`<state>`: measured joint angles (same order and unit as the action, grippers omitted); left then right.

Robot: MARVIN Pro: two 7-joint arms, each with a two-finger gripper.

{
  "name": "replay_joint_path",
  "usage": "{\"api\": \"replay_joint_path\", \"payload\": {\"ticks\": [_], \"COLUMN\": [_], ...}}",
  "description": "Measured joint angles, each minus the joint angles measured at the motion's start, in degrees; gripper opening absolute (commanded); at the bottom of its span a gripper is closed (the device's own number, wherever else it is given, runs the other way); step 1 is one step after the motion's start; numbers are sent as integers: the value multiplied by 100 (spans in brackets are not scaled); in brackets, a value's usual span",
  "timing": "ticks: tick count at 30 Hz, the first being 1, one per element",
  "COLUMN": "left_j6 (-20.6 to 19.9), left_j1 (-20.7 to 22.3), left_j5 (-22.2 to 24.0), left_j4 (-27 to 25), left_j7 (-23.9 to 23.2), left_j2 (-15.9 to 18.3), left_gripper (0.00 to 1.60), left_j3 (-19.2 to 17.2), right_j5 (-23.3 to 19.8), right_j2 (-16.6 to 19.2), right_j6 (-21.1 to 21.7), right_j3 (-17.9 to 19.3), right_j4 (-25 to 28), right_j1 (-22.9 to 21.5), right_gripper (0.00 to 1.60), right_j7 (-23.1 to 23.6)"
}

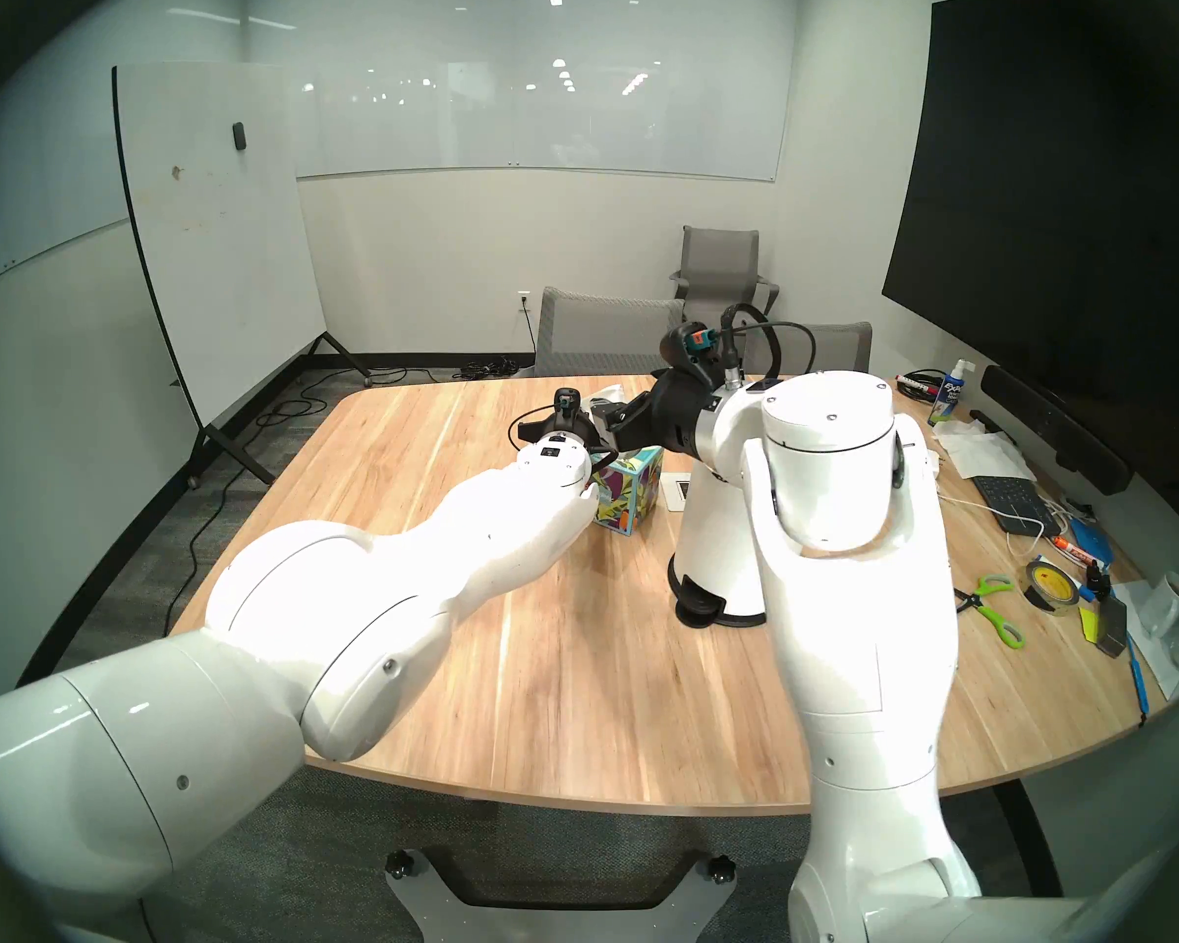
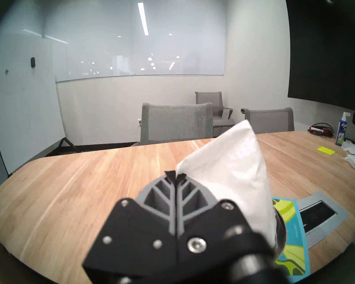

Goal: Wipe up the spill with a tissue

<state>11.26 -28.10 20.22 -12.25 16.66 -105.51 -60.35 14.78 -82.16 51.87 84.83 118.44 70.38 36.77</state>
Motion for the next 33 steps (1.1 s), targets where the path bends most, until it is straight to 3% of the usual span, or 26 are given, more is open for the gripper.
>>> {"api": "replay_joint_path", "payload": {"ticks": [17, 33], "left_j6": [316, -101], "left_j1": [-92, -244], "left_j5": [-166, 31], "left_j4": [-572, -1318], "left_j7": [326, 428], "left_j2": [-38, 377], "left_gripper": [0, 0], "left_j3": [149, -135], "right_j5": [0, 0], "right_j2": [0, 0], "right_j6": [0, 0], "right_j3": [0, 0], "right_j4": [0, 0], "right_j1": [0, 0], "right_gripper": [160, 160], "right_j7": [0, 0]}}
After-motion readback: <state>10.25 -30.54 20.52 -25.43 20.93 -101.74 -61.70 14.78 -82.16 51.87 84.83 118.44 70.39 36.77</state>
